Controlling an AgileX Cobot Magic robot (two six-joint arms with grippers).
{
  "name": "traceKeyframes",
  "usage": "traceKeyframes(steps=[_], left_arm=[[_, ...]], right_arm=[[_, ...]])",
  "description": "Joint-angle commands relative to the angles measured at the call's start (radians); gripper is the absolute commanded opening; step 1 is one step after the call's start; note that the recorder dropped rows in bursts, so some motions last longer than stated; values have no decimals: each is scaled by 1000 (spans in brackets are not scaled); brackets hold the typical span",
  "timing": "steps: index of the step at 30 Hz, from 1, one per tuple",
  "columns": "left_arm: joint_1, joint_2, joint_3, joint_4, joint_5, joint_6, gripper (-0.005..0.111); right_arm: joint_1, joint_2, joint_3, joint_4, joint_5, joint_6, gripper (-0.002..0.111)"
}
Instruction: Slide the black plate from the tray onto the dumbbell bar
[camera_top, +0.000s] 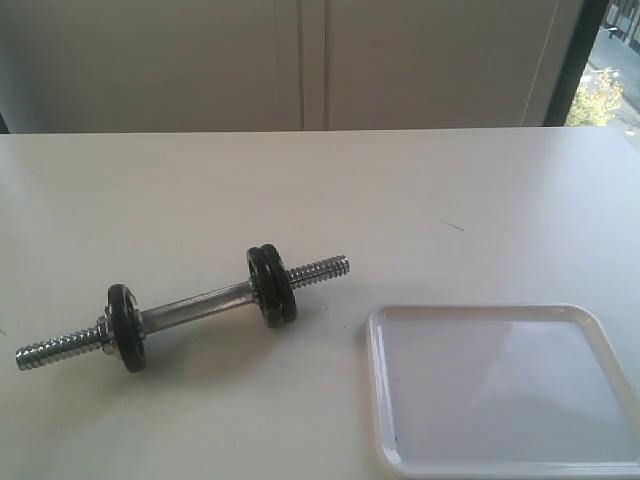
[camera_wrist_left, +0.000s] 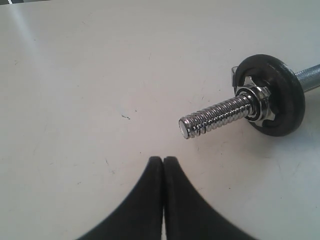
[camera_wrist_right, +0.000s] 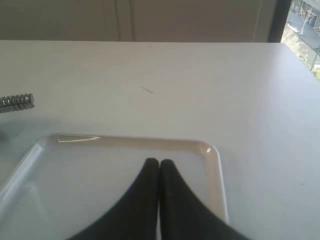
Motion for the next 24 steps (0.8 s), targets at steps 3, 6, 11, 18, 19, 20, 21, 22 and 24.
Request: traceKeyframes(steps=[3,6,11,18,19,20,21,22,24], left_arm=[[-2,-4,5,-12,-2,0,0],[-2,-4,5,-12,-2,0,0],[-2,-4,5,-12,-7,0,0],[23,-4,5,-12,-23,0,0],[23,-4,5,-12,-23,0,0],[23,-4,5,-8,-23,0,0],[23,-4,5,-3,-23,0,0],[23,-4,5,-1,-23,0,0],[23,-4,5,1,-23,0,0]], right_arm=[[0,-5,5,3,-12,5,0],[0,-5,5,3,-12,5,0],[0,-5,5,3,-12,5,0],[0,-5,5,3,-12,5,0],[0,-5,5,3,-12,5,0],[0,-5,5,3,-12,5,0],[0,-5,5,3,-12,5,0],[0,-5,5,3,-12,5,0],[0,-5,5,3,-12,5,0]])
